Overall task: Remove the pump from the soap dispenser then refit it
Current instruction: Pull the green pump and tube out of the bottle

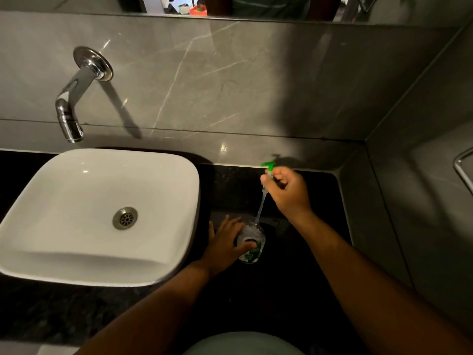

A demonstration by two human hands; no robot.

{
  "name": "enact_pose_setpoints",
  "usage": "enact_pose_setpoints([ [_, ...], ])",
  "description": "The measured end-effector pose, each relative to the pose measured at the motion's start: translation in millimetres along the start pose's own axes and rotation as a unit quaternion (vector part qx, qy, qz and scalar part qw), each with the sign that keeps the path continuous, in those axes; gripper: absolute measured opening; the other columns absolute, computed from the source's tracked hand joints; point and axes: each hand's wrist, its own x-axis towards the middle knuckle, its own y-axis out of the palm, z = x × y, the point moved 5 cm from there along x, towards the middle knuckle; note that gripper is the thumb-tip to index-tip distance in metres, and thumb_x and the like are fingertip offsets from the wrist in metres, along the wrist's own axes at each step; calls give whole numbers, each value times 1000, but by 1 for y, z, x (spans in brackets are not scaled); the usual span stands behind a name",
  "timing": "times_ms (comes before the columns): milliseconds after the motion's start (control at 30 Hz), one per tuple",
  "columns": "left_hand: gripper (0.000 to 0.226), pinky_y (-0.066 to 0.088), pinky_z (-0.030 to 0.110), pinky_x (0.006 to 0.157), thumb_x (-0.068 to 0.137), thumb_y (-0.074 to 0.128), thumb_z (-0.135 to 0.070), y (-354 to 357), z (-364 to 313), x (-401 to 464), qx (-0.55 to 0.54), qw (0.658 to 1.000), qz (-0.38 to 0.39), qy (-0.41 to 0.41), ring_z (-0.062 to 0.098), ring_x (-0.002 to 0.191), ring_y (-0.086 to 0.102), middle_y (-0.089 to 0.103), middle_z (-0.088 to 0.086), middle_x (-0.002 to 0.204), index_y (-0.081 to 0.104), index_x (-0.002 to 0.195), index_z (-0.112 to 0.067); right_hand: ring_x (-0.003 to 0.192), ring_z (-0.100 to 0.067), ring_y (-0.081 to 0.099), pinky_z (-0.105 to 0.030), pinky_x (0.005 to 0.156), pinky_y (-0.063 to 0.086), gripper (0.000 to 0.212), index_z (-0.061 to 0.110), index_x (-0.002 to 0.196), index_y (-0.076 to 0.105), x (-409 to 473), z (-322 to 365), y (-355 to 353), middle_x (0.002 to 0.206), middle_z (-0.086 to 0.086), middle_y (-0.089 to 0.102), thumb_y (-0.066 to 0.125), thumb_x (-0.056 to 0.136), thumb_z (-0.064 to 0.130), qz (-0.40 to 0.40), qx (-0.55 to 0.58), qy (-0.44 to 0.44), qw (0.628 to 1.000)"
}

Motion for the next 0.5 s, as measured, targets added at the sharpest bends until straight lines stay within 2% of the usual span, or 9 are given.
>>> enact_pose_setpoints([
  [67, 69, -24, 49, 107, 78, 45, -78, 1, 0, 0, 12, 1000, 3, 8, 6, 143, 3, 28, -11, 153, 43, 134, -37, 74, -10, 63, -12, 64, 47, 10, 13, 88, 67, -13, -11, 5, 80, 2, 67, 74, 84, 19, 3, -18, 12, 1000],
  [133, 71, -23, 49, 107, 79, 46, -78, 4, 0, -1, 21, 1000, 0, 12, 7, 143, 3, 27, -11, 154, 42, 136, -35, 77, -14, 65, -19, 67, 50, 14, 10, 88, 68, -28, -24, 11, 84, -4, 69, 75, 83, 21, 26, -56, 16, 998],
  [200, 74, -22, 50, 107, 78, 44, -79, 5, 0, -2, 23, 1000, 2, 11, 7, 143, 2, 27, -11, 154, 40, 137, -35, 78, -13, 65, -24, 69, 52, 16, 11, 91, 69, -43, -38, 17, 85, -4, 70, 75, 82, 22, 50, -58, 31, 997],
  [367, 73, -22, 50, 108, 77, 44, -78, 7, -1, -5, 20, 1000, 7, 9, 6, 143, 4, 28, -13, 153, 35, 138, -39, 81, -2, 65, -20, 71, 53, 18, 34, 86, 64, -64, -55, 17, 86, 9, 69, 79, 78, 29, 18, -11, 63, 998],
  [500, 66, -22, 50, 107, 77, 45, -79, 6, 2, -7, -15, 1000, -5, 6, -5, 135, 2, 30, -17, 150, 34, 135, -48, 79, 6, 60, -8, 63, 46, 20, 37, 77, 60, -69, -60, 23, 78, 15, 65, 80, 72, 39, 70, -71, 49, 994],
])
